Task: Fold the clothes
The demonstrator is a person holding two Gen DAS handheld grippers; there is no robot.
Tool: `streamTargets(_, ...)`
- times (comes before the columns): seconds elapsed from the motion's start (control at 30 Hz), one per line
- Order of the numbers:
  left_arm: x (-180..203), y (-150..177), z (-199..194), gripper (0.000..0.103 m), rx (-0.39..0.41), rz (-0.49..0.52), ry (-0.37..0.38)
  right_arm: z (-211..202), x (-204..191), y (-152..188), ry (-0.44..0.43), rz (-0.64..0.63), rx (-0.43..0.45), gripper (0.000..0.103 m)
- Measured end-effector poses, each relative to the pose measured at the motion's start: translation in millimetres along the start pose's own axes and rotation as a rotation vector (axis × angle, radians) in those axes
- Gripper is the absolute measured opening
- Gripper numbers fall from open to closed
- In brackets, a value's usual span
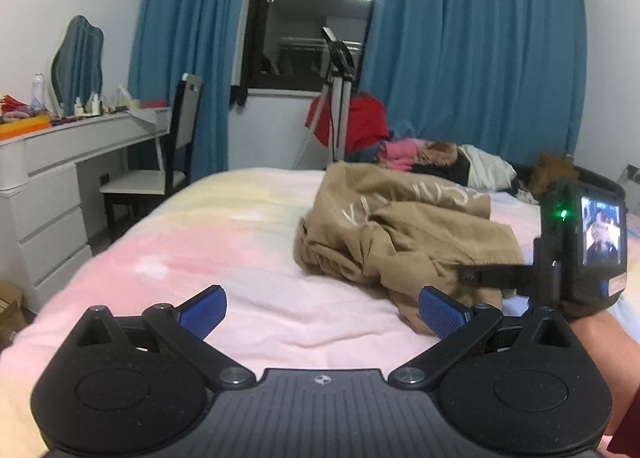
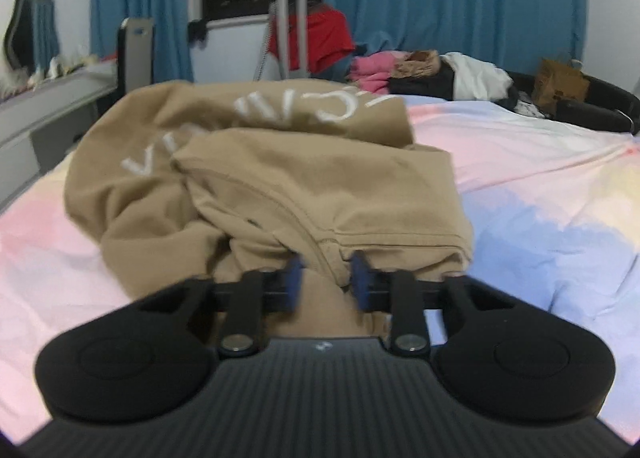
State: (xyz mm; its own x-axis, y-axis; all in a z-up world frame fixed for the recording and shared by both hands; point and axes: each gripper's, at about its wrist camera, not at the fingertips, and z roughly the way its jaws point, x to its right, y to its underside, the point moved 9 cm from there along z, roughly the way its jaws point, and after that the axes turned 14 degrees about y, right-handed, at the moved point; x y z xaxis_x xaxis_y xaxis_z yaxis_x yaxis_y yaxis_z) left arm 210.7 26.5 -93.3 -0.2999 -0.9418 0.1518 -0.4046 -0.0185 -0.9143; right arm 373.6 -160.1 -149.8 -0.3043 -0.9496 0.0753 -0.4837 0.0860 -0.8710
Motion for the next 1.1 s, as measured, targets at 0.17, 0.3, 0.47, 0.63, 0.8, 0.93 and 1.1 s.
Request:
streamTargets(0.17,4,3,9,0.103,0.0,0.007,0.015,-33,22,-21,-0.018,0.055,0.084,0.015)
streamTargets(0.3,16,0,2,0.103,0.021,0.025,0.042,-70,44,-37,-0.038,0.082,0.131,0.014)
streamTargets(0.47,35,-2,-13,0.103,0.055,0.036,0.112,-126,69,-32,-0.111,0.121,0.13,0.013)
streamTargets(0.63,67,5,-28,0.103,0.056,0.066,0.262,-181,92,-24,-0.19,0.156,0.123,0.013)
streamTargets(0.8,107,30,-27,0.1,0.0,0.173,0.347,-206,116,-11,-0.256,0.225,0.076,0.013)
streamTargets(0.93,138,54,1,0.095,-0.076,0.322,0.341,-187,135,5,-0.294,0.323,-0.011,0.014)
streamTargets(1.1,167,73,39,0.092,-0.09,0.483,0.303,-164,159,24,-0.34,0.445,-0.121,0.024)
